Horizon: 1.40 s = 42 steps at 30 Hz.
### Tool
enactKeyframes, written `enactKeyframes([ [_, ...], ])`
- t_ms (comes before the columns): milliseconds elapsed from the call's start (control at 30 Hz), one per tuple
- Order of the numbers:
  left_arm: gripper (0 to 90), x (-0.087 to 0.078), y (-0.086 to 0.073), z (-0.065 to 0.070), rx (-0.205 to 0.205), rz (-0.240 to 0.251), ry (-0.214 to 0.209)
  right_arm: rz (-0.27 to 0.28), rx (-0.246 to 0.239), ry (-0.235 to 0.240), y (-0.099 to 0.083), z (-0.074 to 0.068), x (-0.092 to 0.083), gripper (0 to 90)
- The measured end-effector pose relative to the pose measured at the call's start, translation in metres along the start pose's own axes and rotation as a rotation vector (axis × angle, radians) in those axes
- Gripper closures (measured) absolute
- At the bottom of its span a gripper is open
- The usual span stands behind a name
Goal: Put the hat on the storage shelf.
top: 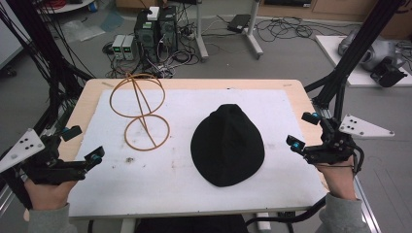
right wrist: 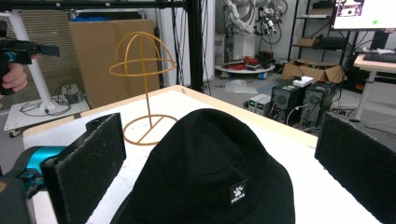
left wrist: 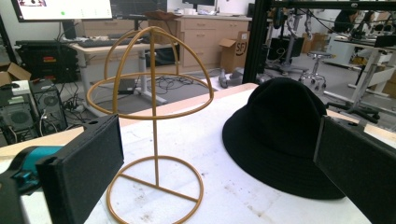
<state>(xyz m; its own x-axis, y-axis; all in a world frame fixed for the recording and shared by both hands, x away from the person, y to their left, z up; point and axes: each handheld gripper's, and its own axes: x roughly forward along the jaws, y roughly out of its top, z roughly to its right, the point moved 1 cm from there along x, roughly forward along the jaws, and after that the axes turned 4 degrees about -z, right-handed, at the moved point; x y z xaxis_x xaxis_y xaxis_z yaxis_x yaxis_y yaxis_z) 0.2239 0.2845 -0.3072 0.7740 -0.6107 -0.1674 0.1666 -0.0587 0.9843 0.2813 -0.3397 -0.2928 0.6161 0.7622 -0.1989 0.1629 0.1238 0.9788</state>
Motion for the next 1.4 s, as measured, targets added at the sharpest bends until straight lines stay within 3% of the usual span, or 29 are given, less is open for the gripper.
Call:
enactKeyframes([
  [533, 1.8, 0.003, 0.0, 0.001, -0.011, -0.008, -0.01, 0.001, -0.019, 0.002, 0.005, -0.003, 0.001, 1.0],
  [800, 1.8, 0.002, 0.0, 0.001, -0.019, -0.006, -0.02, -0.006, -0.006, 0.012, 0.009, -0.005, 0.004, 0.9],
  [1033, 1.8, 0.001, 0.001, 0.003, -0.014, -0.011, -0.021, -0.028, -0.019, 0.031, 0.021, -0.011, 0.018, 0.9],
  [1233, 1.8, 0.001, 0.001, 0.002, -0.033, -0.021, -0.02, -0.058, -0.069, 0.042, 0.032, -0.015, 0.037, 1.0],
  [1400, 1.8, 0.001, -0.001, 0.002, -0.032, -0.029, -0.015, -0.09, -0.076, 0.058, 0.042, -0.017, 0.055, 1.0],
])
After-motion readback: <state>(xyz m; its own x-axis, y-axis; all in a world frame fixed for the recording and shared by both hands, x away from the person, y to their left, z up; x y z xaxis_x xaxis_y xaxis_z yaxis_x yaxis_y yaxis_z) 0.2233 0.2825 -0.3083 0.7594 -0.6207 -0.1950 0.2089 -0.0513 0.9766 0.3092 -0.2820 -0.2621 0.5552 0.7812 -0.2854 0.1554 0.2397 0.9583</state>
